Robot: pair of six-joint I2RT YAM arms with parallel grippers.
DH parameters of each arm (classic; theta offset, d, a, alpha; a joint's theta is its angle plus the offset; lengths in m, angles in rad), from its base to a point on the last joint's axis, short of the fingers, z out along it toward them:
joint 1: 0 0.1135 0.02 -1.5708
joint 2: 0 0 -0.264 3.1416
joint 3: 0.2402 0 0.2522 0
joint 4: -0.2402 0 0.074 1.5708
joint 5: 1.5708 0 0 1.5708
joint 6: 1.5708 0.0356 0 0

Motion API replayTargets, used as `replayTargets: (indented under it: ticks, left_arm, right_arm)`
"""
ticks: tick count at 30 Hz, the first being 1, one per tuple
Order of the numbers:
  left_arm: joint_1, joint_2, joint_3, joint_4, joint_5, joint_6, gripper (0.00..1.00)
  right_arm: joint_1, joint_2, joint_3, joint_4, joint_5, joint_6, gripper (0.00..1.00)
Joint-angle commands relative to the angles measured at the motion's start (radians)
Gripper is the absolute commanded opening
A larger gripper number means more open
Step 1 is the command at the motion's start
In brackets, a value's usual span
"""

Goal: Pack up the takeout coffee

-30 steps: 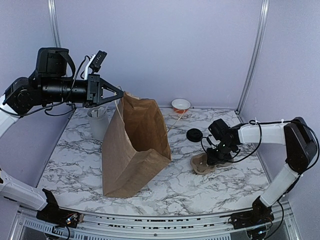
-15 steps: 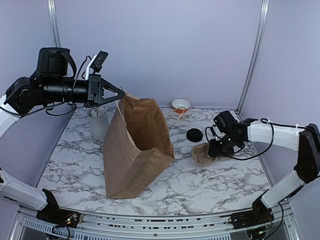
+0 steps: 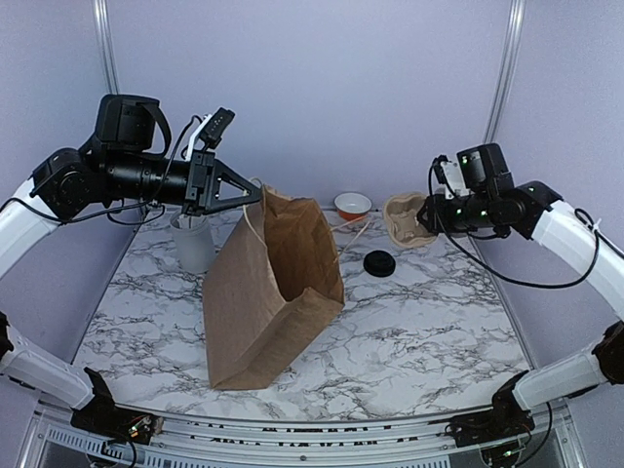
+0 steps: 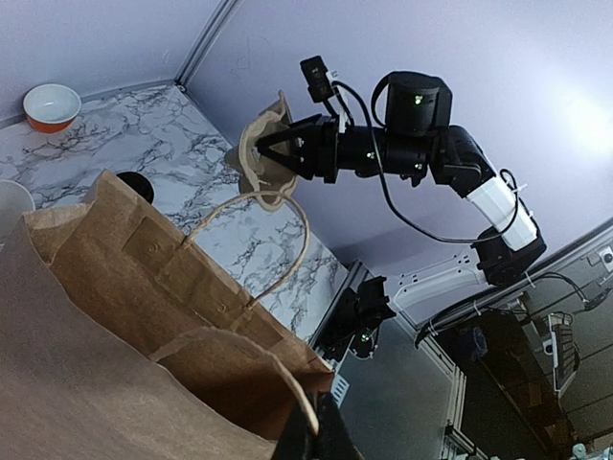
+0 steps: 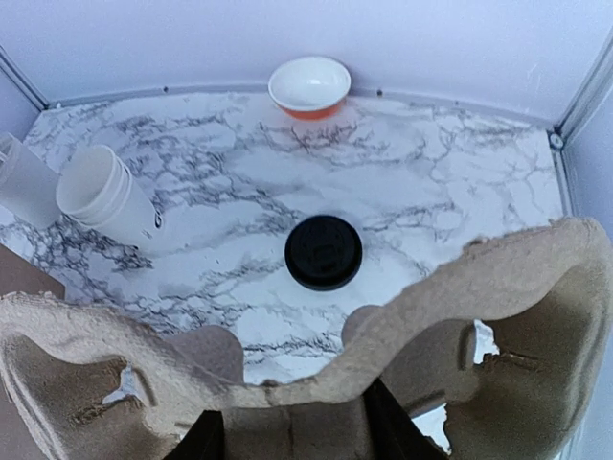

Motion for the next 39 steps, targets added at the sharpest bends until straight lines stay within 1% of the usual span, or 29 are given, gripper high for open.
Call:
replayTargets:
  ticks: [1, 10, 16, 18, 23, 27, 29, 31, 34, 39]
  left_arm:
    - [-0.021, 0.032, 0.057, 0.057, 0.082, -0.014, 0.00]
    - [-0.088, 0.094, 0.150, 0.072, 0.109, -0.036, 0.00]
    - [-0.127, 0.111, 0.177, 0.080, 0.109, -0.040, 0.00]
    - [-0.127, 0.111, 0.164, 0.081, 0.097, -0.038, 0.00]
    - [-0.108, 0.097, 0.103, 0.083, 0.034, -0.013, 0.00]
    - [-0.067, 0.087, 0.028, 0.126, 0.067, -0.015, 0.00]
    - [-0.053, 0.084, 0.000, 0.155, 0.084, -0.017, 0.00]
    - [-0.045, 0.078, -0.021, 0.174, 0.092, -0.019, 0.00]
    - [-0.035, 0.062, -0.050, 0.201, 0.093, -0.026, 0.00]
    - [-0.021, 0.032, -0.089, 0.226, 0.092, -0.033, 0.00]
  right_arm:
    - [0.009, -0.030, 0.142, -0.040, -0.009, -0.071, 0.39]
    - [0.022, -0.026, 0.389, -0.042, -0.192, -0.155, 0.39]
    - [0.126, -0.014, 0.498, -0.036, -0.252, -0.223, 0.41]
    - [0.165, -0.010, 0.537, -0.024, -0.273, -0.243, 0.41]
    - [0.251, 0.017, 0.564, -0.014, -0.309, -0.280, 0.43]
    - [0.322, 0.079, 0.596, -0.002, -0.357, -0.297, 0.43]
    - [0.346, 0.136, 0.631, -0.001, -0.384, -0.303, 0.43]
    - [0.398, 0.188, 0.675, -0.016, -0.415, -0.311, 0.43]
    - [0.425, 0.235, 0.705, -0.031, -0.487, -0.322, 0.43]
    - [0.430, 0.258, 0.697, -0.033, -0.582, -0.322, 0.43]
